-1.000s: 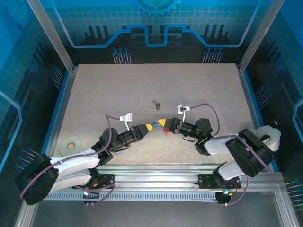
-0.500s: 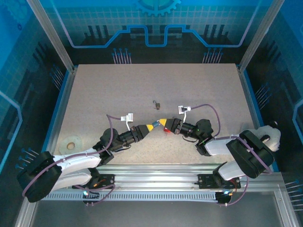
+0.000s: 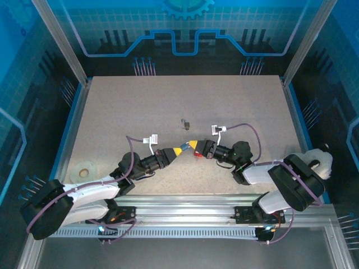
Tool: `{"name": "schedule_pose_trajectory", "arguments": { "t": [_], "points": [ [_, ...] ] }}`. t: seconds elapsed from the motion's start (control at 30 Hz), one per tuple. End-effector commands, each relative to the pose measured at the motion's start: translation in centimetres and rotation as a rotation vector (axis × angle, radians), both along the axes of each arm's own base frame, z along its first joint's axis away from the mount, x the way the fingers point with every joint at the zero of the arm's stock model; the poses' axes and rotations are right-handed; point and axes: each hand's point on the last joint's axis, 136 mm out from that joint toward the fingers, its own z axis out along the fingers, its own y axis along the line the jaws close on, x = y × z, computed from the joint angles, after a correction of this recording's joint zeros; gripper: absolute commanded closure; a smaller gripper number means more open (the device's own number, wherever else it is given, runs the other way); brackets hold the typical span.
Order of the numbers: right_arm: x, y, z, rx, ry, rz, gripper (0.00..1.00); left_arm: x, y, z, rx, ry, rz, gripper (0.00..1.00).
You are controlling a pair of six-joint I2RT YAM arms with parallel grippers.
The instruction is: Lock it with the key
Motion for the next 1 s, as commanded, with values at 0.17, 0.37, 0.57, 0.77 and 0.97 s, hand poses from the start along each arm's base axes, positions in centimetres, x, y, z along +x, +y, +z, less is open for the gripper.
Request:
{"name": "schedule_pose_trajectory", "arguments": {
  "t": [0.17, 0.37, 0.57, 0.77, 0.97],
  "points": [
    [-0.2, -0.2, 0.7, 0.019, -0.036, -0.017, 1.00, -0.2, 0.4, 1.0, -0.001, -0.036, 0.002, 0.96],
    [-0.3, -0.1, 0.7, 0.019, -0.036, -0.009, 1.00, -0.3, 0.5, 1.4, 0.014, -0.047, 0.005, 0.98],
    [-0.3, -0.1, 0.7, 0.019, -0.036, -0.006, 1.00, -0.2, 0.2, 1.2, 0.012, -0.046, -0.005, 1.00],
    [-0.2, -0.2, 0.6, 0.018, -0.034, -0.019, 1.00, 0.0, 0.8, 1.2, 0.010, -0.055, 0.029, 1.00],
    [-0.1, -0.6, 0.5, 0.018, -0.034, -0.045, 1.00, 0.0, 1.4, 0.8, 0.022, -0.050, 0.057, 1.00]
  ]
}}
